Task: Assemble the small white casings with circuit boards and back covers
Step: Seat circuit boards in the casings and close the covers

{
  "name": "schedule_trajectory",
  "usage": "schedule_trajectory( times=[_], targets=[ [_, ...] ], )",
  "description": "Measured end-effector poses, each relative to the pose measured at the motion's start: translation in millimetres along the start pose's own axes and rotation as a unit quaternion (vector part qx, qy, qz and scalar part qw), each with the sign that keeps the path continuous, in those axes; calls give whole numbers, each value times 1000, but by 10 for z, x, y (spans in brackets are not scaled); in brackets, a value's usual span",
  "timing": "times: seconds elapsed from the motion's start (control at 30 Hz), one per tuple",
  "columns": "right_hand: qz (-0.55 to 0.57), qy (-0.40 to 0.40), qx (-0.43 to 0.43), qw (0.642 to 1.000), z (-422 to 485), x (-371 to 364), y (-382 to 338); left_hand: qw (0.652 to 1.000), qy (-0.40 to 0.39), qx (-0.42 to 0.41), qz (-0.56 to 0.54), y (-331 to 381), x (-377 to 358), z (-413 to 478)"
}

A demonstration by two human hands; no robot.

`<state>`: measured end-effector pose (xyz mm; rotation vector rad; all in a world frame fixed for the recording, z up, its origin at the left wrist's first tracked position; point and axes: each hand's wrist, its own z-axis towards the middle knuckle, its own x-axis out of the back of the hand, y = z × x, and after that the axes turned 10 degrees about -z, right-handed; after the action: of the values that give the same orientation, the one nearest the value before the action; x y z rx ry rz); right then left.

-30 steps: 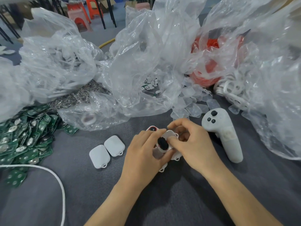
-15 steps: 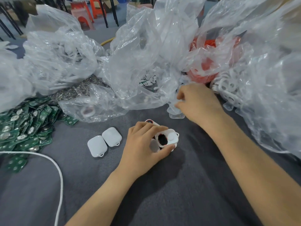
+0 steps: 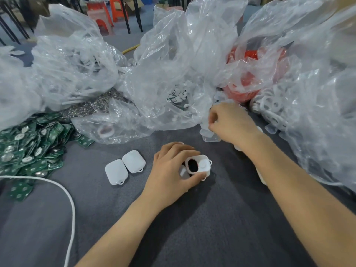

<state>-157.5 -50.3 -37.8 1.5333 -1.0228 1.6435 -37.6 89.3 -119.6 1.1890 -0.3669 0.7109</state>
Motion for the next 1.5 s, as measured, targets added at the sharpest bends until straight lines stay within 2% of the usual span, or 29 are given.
schedule_trajectory(
  times=[0.17, 0.27, 0.33, 0.43, 0.63, 0.77, 0.87, 1.0, 1.1, 1.23, 1.37, 1.43, 1.5],
  targets=[
    [197, 130, 32, 971, -448, 41, 27, 1000, 1, 11, 0, -4, 4, 2],
    [292, 170, 41, 940, -691, -141, -23, 999, 10, 23, -23, 43, 16, 5],
    [342, 162, 62, 924, -778, -270, -26, 995, 55, 39, -72, 68, 43, 1],
    [339, 155, 113, 921, -827, -381, -26, 976, 114, 75, -168, 64, 94, -22],
    [292, 194, 186, 918, -837, -401, -59, 944, 148, 91, -280, 59, 125, -26],
    [340, 168, 154, 912, -853, -424, -78, 940, 136, 115, -291, 24, 102, -15],
    [440, 135, 111, 881, -864, -390, -80, 936, 139, 111, -303, 19, 119, -3],
    [502, 87, 48, 859, -844, -374, -51, 937, 135, 102, -306, 11, 131, -1],
    [543, 40, 12, 839, -819, -375, -36, 940, 123, 108, -300, 28, 126, -1],
    [571, 27, -28, 820, -807, -375, -20, 949, 104, 108, -277, 44, 148, -28],
    [633, 22, -54, 772, -783, -327, 43, 994, 6, 37, -98, 83, 133, -50],
    [646, 16, -63, 761, -766, -308, 75, 999, -34, 16, -16, 84, 93, -51],
    [644, 8, -71, 762, -755, -299, 103, 999, -50, 22, -1, 78, 84, -47]
  ],
)
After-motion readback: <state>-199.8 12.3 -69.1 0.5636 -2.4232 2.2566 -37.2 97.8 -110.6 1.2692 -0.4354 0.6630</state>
